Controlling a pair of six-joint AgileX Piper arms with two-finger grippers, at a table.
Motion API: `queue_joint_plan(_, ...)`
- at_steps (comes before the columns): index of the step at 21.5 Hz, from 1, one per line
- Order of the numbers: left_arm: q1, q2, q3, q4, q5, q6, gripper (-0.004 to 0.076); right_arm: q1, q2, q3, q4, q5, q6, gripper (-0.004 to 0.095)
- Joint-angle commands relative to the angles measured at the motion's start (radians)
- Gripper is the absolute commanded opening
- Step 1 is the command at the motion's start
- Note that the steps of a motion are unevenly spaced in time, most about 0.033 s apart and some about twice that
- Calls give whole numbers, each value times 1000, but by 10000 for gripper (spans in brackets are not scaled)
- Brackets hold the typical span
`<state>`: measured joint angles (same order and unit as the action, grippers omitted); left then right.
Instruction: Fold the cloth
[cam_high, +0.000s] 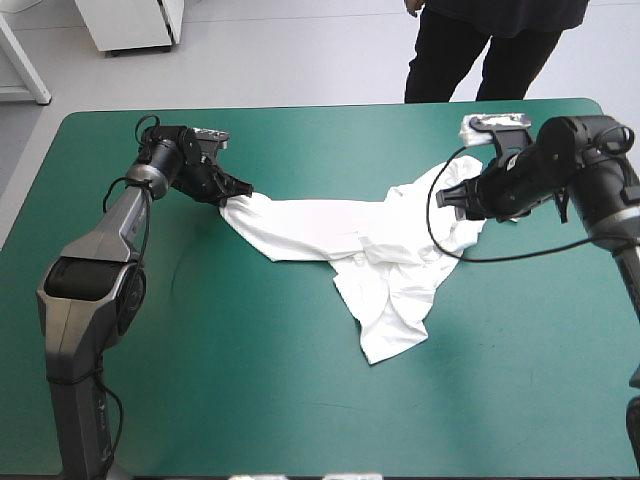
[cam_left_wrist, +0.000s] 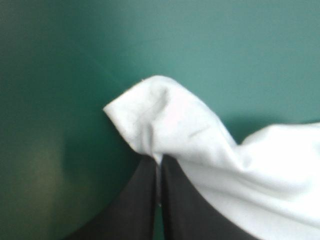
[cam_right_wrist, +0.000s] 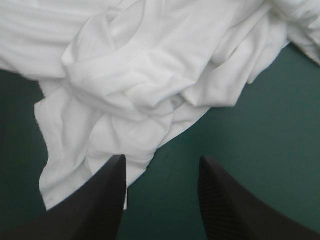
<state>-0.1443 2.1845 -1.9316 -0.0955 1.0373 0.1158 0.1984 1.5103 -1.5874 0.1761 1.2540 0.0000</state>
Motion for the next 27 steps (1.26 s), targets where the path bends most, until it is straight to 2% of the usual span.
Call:
queue_joint_plan(1, -4, -68, -34, -26, -23, 1, -9, 84, -86, 44, -12, -4, -23, 456)
queue_joint_plan(3, -4, -68, -34, -27, -23, 1, -9, 152, -93, 65, -54, -4, -9, 480)
queue_joint_plan(5, -4, -68, -34, -28, -19, 1, -9, 234, -93, 126, -76, -4, 39, 591)
queue_joint_plan(6, -4, -68, -34, -28, -19, 1, -9, 240, -93, 149, -76, -4, 54, 604)
queue_joint_plan(11, -4, -68, -34, -28, -35, 1, -9, 273, -93, 302, -67, -7, 63, 605)
queue_joint_plan(18, -4, -68, -34, -28, -47, 1, -9, 328, -82, 454, -76, -197, 76, 604)
queue_joint_plan(22, -4, -68, -34, -28, -51, 2, -9, 328, -25, 480, -72, -248, 48, 567)
queue_joint_plan(27, -4, -68, -34, -28, -54, 4, -9, 331, 30, 480, -20, -254, 22, 563)
